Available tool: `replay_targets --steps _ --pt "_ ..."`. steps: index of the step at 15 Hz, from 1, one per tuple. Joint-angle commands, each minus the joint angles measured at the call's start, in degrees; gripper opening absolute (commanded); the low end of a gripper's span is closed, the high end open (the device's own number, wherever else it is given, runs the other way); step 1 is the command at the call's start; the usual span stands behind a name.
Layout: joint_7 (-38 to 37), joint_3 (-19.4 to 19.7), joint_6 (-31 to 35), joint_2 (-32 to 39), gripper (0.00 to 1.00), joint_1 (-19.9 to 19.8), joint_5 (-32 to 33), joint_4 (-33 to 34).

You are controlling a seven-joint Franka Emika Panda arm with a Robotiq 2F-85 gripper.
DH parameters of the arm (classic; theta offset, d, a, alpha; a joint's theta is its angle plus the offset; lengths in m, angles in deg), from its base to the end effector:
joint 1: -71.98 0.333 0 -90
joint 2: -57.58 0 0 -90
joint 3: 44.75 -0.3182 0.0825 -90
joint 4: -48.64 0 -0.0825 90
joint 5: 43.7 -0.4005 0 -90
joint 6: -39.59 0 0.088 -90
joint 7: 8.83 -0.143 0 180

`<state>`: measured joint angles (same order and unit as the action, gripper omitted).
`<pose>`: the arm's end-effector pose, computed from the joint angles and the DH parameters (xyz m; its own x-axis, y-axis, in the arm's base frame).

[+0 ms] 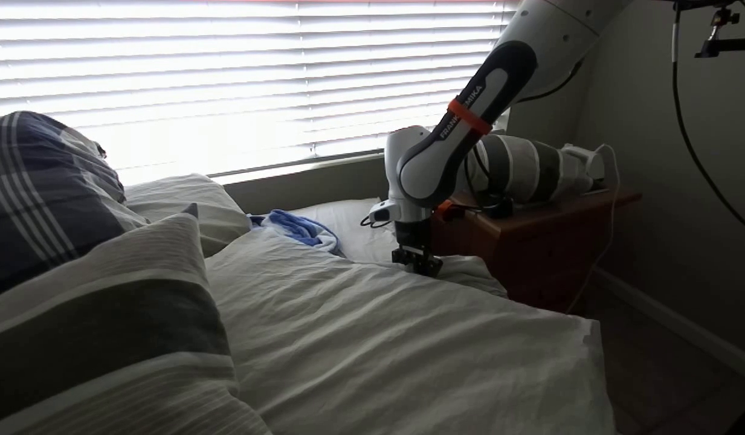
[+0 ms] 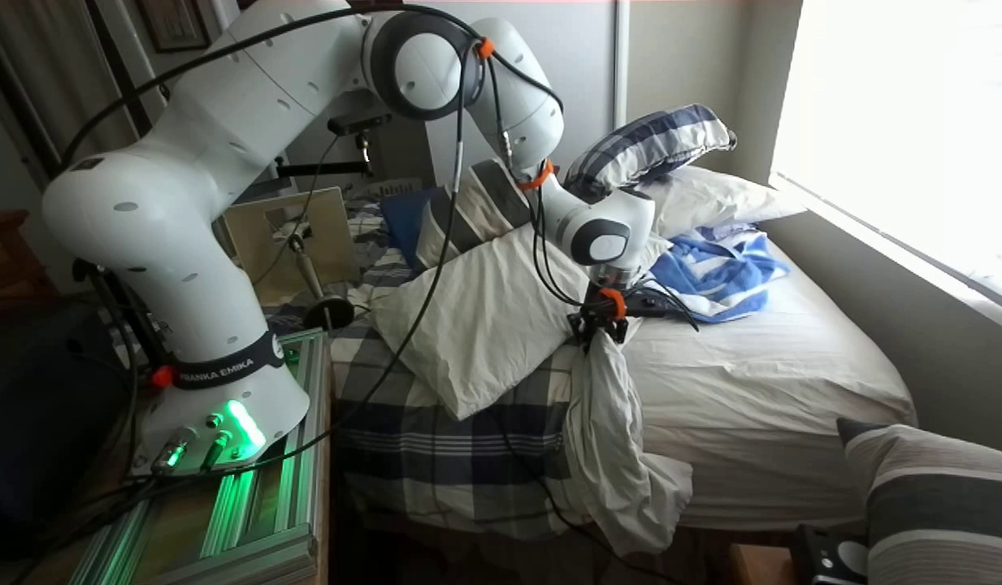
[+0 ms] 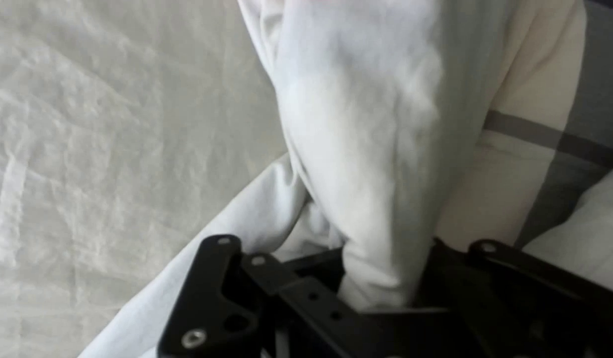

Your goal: Pull the beddings on the bed a little downwards

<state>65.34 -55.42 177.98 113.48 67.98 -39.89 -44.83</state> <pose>0.6446 0.0738 -0.0076 0.1784 0.9817 0.0672 0.9664 -0.1620 -0.1995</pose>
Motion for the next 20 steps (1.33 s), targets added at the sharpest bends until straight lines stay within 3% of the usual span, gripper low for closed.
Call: replay_targets --steps 1,4,10,16,18,19,20 --pt "-0.5 -2.0 -6.7 -1.6 0.02 -1.3 -2.2 -3.7" --pt "1.1 -3.7 -3.8 -4.5 0.02 -2.5 -2.6 -10.5" --pt "7.4 -7.5 3.5 -6.4 0.02 -5.3 -2.1 -15.7" --pt "12.6 -8.9 9.7 -8.7 0.02 -6.2 -1.3 -21.2" --pt "11.0 -7.6 9.9 -9.6 0.02 -4.9 -0.9 -22.3" --pt "8.8 -6.4 9.8 -10.2 0.32 -3.6 -0.8 -22.7" --pt "6.2 -4.9 10.0 -10.9 0.33 -2.2 -0.6 -23.1"
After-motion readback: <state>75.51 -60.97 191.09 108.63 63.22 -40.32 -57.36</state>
